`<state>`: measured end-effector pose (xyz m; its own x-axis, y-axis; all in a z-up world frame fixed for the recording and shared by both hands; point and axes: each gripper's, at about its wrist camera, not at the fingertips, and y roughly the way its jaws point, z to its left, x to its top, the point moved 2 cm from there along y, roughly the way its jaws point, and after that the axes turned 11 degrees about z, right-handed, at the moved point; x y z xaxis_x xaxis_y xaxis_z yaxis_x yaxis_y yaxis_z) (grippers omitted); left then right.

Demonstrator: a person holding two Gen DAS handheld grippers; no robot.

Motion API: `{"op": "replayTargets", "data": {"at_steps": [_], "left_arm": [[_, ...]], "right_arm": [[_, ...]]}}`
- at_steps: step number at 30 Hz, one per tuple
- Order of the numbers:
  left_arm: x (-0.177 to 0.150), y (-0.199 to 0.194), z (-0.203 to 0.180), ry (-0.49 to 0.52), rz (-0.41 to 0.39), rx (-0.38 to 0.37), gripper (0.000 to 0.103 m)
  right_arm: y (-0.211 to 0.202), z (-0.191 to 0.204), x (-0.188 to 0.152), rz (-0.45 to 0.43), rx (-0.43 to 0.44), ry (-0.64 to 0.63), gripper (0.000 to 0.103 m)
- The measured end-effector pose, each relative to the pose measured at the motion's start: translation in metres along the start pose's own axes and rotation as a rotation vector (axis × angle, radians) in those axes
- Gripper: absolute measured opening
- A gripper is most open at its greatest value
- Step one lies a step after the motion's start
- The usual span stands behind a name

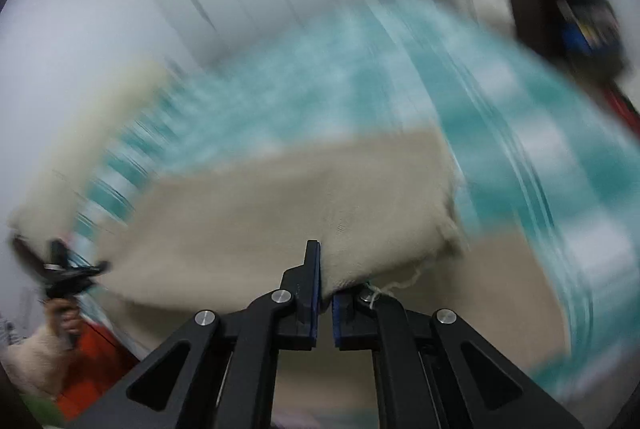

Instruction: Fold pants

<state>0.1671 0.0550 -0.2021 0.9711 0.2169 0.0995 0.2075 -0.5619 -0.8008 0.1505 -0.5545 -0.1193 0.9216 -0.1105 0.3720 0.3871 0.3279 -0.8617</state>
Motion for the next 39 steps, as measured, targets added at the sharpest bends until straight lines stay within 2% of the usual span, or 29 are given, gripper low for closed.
{"op": "replayTargets", "data": {"at_steps": [2, 3, 9, 12, 14, 15, 17, 18, 19, 20, 22, 24, 27, 30, 32, 34, 39], "left_arm": [[-0.005, 0.011, -0.007, 0.026, 0.006, 0.049, 0.004], [-0.005, 0.009, -0.011, 0.047, 0.001, 0.063, 0.004], [0.004, 0.002, -0.014, 0.051, -0.021, 0.057, 0.004], [0.000, 0.004, -0.014, 0.060, -0.015, 0.062, 0.004], [-0.004, 0.009, -0.011, 0.070, -0.015, 0.062, 0.004], [-0.004, 0.009, -0.013, 0.076, -0.017, 0.063, 0.004], [-0.004, 0.010, -0.015, 0.085, -0.023, 0.063, 0.004], [-0.003, 0.008, -0.017, 0.089, -0.028, 0.060, 0.004], [-0.003, 0.007, -0.018, 0.092, -0.033, 0.059, 0.004], [-0.004, 0.004, -0.022, 0.096, -0.041, 0.057, 0.004], [-0.009, -0.008, -0.035, 0.133, -0.066, 0.040, 0.005], [-0.018, -0.010, -0.053, 0.193, -0.065, 0.032, 0.007], [-0.034, 0.017, -0.074, 0.279, 0.021, 0.075, 0.008], [-0.040, 0.046, -0.072, 0.276, 0.080, 0.133, 0.009], [-0.039, 0.046, -0.065, 0.251, 0.084, 0.103, 0.008], [-0.038, 0.043, -0.064, 0.250, 0.087, 0.088, 0.009], [-0.044, 0.044, -0.066, 0.262, 0.083, 0.116, 0.008]], "right_arm": [[0.038, -0.018, -0.016, 0.133, -0.102, 0.041, 0.005], [0.046, -0.023, -0.022, 0.154, -0.112, 0.056, 0.005], [0.037, -0.029, -0.024, 0.103, -0.081, 0.078, 0.008], [0.035, -0.040, -0.024, 0.085, -0.051, 0.121, 0.027], [0.021, -0.040, -0.028, 0.034, -0.014, 0.157, 0.055], [0.015, -0.043, -0.027, 0.005, -0.001, 0.179, 0.057], [0.010, -0.054, -0.029, -0.037, 0.042, 0.256, 0.055], [0.009, -0.060, -0.029, -0.046, 0.060, 0.294, 0.048], [0.010, -0.068, -0.029, -0.048, 0.075, 0.348, 0.013], [0.013, -0.075, -0.028, -0.031, 0.056, 0.383, 0.003], [0.014, -0.075, -0.022, -0.029, 0.012, 0.370, 0.003], [-0.005, -0.065, -0.015, -0.079, -0.051, 0.295, 0.002], [-0.030, -0.072, -0.014, -0.153, -0.145, 0.277, 0.003], [-0.022, -0.104, -0.024, -0.097, -0.259, 0.337, 0.003], [-0.009, -0.112, -0.031, -0.051, -0.279, 0.361, 0.003], [-0.004, -0.111, -0.034, -0.047, -0.310, 0.342, 0.003], [-0.001, -0.113, -0.033, -0.034, -0.332, 0.328, 0.003]]}}
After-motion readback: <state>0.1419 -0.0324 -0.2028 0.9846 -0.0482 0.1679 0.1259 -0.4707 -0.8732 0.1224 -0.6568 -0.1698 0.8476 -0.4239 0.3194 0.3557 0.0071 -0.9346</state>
